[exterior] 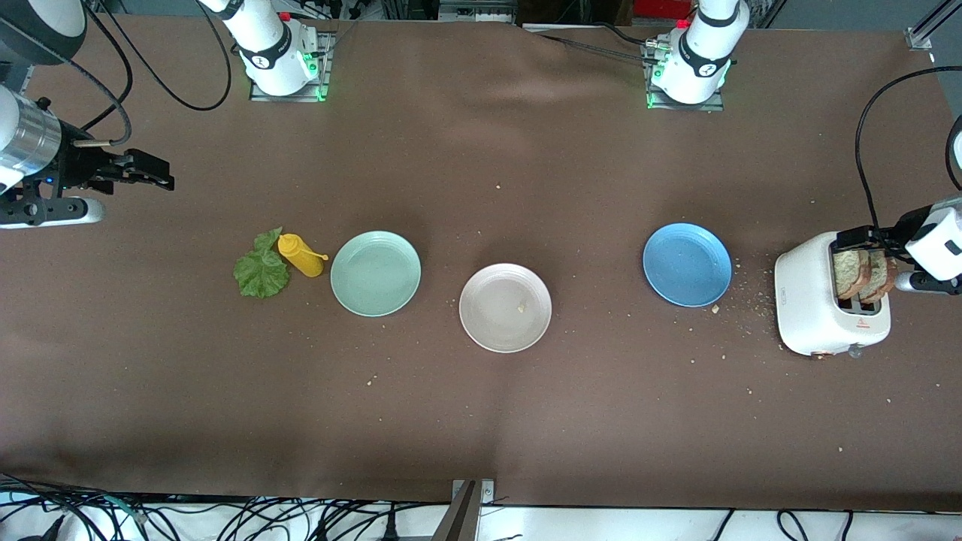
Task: Make sandwich in beige plate with both arms
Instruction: 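Pull bread from the toaster with the left gripper while the right gripper reaches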
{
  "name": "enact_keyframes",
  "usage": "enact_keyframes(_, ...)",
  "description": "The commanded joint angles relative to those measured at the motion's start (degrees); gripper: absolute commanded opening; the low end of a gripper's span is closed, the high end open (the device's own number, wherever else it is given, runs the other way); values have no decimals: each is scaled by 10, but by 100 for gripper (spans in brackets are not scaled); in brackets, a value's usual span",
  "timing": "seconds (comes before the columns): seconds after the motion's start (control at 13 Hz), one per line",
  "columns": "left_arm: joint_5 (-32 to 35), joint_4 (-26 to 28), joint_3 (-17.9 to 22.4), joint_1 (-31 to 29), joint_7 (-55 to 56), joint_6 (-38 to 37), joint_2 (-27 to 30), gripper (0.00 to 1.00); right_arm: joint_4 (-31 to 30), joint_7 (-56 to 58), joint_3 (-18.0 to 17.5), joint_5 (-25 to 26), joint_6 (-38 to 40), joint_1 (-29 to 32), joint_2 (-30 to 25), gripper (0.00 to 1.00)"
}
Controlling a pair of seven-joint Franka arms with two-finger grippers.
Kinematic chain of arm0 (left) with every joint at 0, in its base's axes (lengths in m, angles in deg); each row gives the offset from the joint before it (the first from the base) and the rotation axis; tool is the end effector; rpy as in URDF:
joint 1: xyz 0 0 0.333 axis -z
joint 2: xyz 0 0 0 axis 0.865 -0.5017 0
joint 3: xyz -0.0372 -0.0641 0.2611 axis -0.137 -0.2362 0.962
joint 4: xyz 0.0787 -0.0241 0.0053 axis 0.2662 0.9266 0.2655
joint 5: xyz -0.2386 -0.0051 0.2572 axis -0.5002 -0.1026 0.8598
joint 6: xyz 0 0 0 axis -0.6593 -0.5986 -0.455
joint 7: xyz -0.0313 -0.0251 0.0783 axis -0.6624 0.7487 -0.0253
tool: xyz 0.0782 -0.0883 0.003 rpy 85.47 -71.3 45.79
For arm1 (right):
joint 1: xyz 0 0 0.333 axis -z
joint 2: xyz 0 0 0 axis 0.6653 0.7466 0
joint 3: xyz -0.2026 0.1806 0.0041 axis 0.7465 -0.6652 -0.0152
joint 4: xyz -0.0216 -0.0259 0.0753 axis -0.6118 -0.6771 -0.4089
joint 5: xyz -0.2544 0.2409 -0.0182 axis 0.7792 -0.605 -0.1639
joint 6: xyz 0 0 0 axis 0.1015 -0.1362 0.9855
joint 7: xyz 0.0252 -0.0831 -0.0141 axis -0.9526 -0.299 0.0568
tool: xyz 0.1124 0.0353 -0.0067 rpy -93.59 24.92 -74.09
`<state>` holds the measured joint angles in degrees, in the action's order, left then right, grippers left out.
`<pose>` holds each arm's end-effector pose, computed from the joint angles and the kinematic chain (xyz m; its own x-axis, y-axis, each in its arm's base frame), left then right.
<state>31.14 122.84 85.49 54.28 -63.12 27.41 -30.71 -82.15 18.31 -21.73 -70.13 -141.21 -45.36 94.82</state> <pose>0.5415 0.1361 0.3766 0.9820 -0.0475 -0.1830 -0.0438 -0.9988 0.0239 0.5207 0.0166 0.5012 0.9788 0.0679 -0.1930 0.0614 -0.9973 -0.0394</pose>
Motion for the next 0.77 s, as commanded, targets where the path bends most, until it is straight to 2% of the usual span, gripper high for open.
enact_keyframes(0.0,-10,2,-4,-7,-21,16,-17,100,12,23,2,-18,12,13,17,100)
enact_keyframes(0.15,-10,1,-4,-15,-21,21,-30,100,6,91,6,-22,-2,30,32,100)
enact_keyframes(0.31,-10,1,-4,-18,-21,23,-38,99,-3,175,9,-61,-36,43,41,100)
enact_keyframes(0.54,-9,4,-4,-26,-22,17,-46,48,-56,335,11,-163,-89,79,60,100)
enact_keyframes(0.62,-9,4,-4,-27,-21,12,-46,26,-64,382,11,-194,-95,86,67,100)
enact_keyframes(0.69,-7,3,-4,-27,-22,5,-50,16,-64,418,11,-205,-101,88,73,100)
